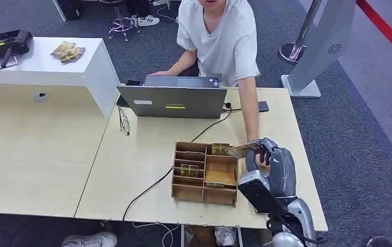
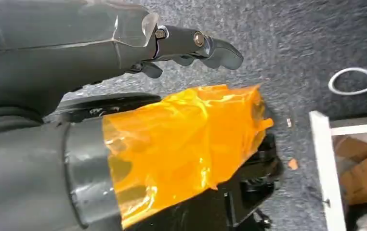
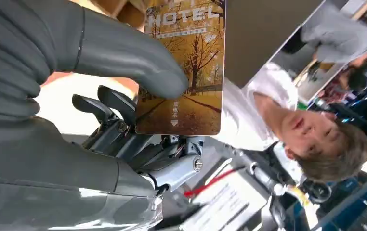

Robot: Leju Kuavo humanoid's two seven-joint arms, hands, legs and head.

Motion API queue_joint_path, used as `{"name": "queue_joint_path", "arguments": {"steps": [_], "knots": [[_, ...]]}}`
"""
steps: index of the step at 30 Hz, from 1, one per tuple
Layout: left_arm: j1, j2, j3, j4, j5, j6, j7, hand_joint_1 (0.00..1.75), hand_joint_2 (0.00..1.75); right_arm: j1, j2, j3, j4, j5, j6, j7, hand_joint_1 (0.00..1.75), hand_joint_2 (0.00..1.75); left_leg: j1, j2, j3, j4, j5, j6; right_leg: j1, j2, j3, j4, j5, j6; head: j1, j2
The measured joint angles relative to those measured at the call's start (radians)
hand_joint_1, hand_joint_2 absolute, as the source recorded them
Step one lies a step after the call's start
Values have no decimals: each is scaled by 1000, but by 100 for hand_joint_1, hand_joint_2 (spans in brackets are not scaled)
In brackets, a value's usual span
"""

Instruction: Pass the card to the sensor for recognition and then transmit it.

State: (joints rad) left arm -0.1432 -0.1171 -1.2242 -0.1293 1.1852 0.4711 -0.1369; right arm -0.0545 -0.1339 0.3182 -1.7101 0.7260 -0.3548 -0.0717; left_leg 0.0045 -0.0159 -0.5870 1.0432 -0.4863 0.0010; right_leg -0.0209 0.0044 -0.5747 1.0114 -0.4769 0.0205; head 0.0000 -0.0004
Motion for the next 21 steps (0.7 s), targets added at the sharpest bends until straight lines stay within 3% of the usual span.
{"name": "queue_joint_path", "arguments": {"steps": [13,21], "knots": [[-21,-12,-45,0,-52,-26,61,0,0,-192,61,11,203,271,-51,143,175,175,0,0,0,0,0,0,0,0,0,0,0,0,0,0],[-29,-14,-75,0,-63,-32,75,0,0,-259,82,10,292,372,-57,193,175,175,0,0,0,0,0,0,0,0,0,0,0,0,0,0]]}}
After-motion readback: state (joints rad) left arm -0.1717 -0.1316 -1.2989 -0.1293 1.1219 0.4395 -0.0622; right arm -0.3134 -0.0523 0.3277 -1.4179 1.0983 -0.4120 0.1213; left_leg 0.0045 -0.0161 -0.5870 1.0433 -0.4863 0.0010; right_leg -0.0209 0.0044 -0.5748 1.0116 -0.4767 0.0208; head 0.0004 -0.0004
